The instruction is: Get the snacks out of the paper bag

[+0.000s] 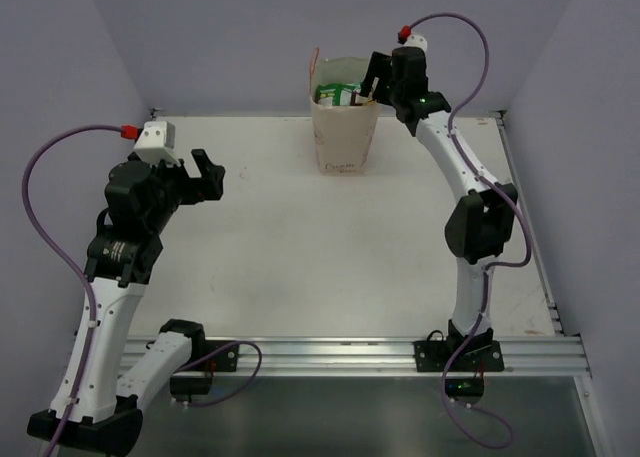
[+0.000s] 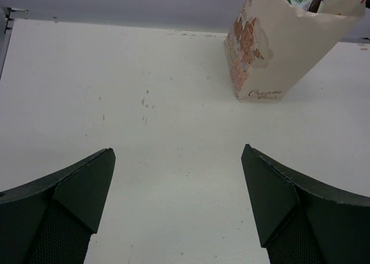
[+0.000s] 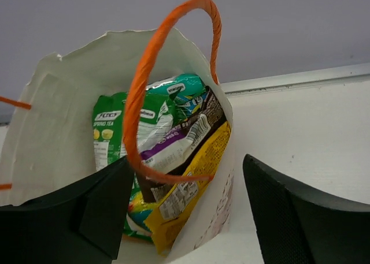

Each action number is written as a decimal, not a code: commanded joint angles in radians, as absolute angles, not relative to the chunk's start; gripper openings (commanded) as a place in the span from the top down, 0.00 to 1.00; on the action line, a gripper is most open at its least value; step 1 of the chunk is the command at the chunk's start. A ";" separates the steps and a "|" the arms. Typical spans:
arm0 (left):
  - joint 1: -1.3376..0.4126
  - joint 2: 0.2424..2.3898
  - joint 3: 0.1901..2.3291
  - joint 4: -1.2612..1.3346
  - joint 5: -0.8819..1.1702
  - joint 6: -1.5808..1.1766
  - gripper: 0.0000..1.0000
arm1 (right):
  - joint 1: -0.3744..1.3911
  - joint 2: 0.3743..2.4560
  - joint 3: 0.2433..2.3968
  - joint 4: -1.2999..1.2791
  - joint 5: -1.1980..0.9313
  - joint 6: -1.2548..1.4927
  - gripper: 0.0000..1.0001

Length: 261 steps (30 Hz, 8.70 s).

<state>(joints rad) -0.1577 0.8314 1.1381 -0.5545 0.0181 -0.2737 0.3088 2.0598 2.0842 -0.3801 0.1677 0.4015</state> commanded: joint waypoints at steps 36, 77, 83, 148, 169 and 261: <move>-0.163 0.953 1.313 -0.635 0.262 -0.321 0.00 | 0.319 1.088 1.186 -0.575 0.062 0.292 1.00; -0.500 1.111 1.416 -0.585 0.253 -0.279 0.00 | 0.330 1.304 1.393 -0.537 -0.117 -0.075 1.00; -0.652 1.186 1.503 -0.574 0.111 -0.296 0.00 | 0.399 1.272 1.450 -0.554 -0.091 -0.072 1.00; -0.963 1.542 1.318 -0.134 -0.179 -0.910 0.65 | 0.488 1.313 1.602 -0.466 -0.287 -0.258 1.00; -0.870 1.128 1.365 -0.529 -0.432 -0.740 1.00 | 0.486 1.233 1.465 -0.413 -0.150 -0.261 1.00; -1.045 1.529 1.223 0.058 -0.290 -1.135 0.36 | 0.491 1.223 1.454 -0.437 -0.129 -0.238 1.00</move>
